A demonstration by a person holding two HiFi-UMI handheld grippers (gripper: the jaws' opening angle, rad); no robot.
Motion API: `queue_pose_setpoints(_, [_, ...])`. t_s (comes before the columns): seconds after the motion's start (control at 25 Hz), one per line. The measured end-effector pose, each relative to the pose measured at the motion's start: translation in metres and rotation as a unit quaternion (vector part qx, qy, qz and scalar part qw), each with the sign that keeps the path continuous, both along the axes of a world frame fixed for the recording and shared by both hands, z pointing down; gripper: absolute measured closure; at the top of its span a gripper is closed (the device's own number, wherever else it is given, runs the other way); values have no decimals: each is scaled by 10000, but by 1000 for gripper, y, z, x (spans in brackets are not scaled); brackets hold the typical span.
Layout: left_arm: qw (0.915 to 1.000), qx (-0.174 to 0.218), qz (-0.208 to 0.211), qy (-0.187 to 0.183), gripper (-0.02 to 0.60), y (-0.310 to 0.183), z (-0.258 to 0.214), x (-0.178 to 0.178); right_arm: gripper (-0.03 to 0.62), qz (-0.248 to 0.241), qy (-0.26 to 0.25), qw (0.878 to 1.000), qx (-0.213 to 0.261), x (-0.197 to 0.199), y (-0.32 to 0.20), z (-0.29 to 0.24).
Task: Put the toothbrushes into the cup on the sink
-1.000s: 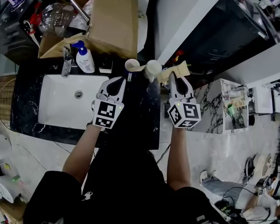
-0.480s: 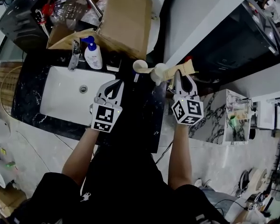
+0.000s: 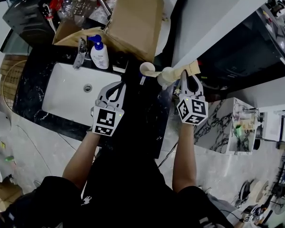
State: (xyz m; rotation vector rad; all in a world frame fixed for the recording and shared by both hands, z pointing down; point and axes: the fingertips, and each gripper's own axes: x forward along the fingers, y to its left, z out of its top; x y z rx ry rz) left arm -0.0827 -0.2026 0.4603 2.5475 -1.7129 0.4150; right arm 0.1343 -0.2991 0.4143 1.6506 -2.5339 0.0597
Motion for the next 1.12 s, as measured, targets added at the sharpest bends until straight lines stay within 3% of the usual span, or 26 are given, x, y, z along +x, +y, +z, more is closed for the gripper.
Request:
queue_pose_setpoints(0.44, [9999,-39,-99,-4,578,-3,3,-3,569,-36,665,9977,83,-2,-12,17])
queue_pose_setpoints(1.12, [9998,-154,-119,7,578,1,14,-5,569,-110,1112,9937,-115,-11,-16,47])
